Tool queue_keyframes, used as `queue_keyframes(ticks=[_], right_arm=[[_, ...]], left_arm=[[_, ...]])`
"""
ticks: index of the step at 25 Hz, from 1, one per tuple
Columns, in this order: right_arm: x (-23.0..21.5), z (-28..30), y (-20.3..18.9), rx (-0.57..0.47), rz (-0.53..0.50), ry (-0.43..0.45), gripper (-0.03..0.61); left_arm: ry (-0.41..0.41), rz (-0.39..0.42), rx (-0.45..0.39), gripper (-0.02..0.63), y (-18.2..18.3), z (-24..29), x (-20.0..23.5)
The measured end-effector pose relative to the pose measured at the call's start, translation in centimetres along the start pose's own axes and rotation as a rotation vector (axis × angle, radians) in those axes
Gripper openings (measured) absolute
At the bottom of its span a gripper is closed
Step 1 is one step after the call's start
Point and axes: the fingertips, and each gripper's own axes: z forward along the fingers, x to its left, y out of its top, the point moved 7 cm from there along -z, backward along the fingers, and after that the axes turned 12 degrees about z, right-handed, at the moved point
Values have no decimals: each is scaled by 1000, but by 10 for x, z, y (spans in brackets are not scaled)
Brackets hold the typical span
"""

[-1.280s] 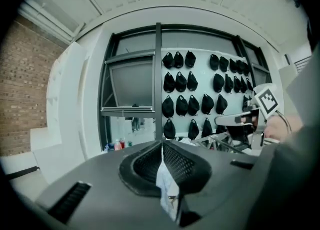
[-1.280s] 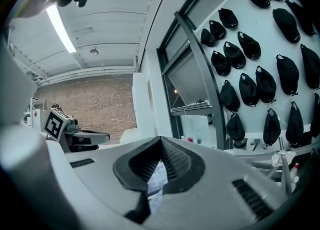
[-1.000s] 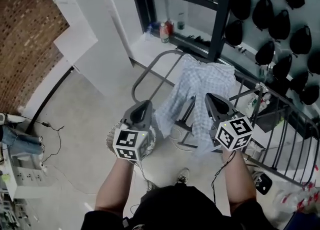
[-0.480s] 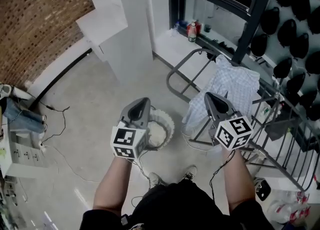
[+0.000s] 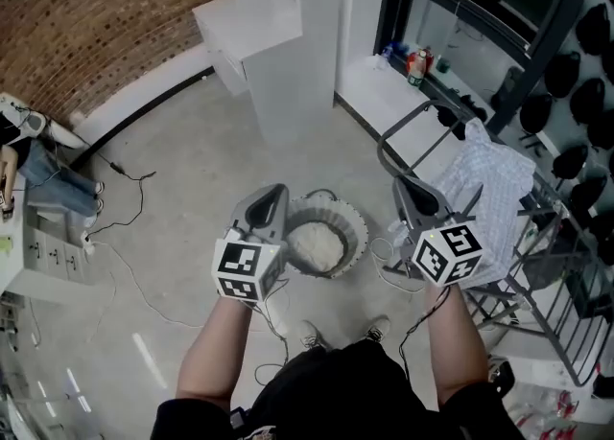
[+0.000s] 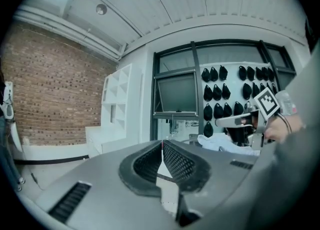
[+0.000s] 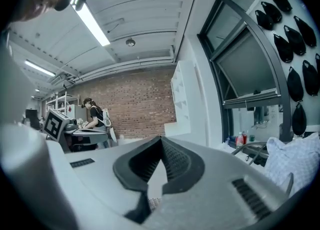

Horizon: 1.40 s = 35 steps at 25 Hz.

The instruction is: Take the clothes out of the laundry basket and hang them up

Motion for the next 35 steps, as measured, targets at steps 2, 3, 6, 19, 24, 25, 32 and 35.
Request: queue_keyframes(ticks=[2,3,6,19,24,25,32,35], right_arm=[[15,13,-6,10,-5,24,5],[21,19,-8,14,-7,34,5],[40,35,-15,32,-12,66,5],[31,108,-44,145,1,218,5],[5,136,-45,177,18,283,5],[0,142,-45,183,19,293,5],[-36,176,-52,224,39,349,5],[-50,189,-58,242,55,367,5]], left_arm=[[24,-5,7,11,-8,-12,14],[36,-8,9,11,-11,-17,21],[73,-21,16,11,-21,-32,39],[191,-69,79,11,-56,-20,56],[216,-67,80,11,-56,12,49],[221,-66,83,12,-56,17,48],[260,-62,88,12,-58,57,43],[281,-63,91,12,-64,71,38]])
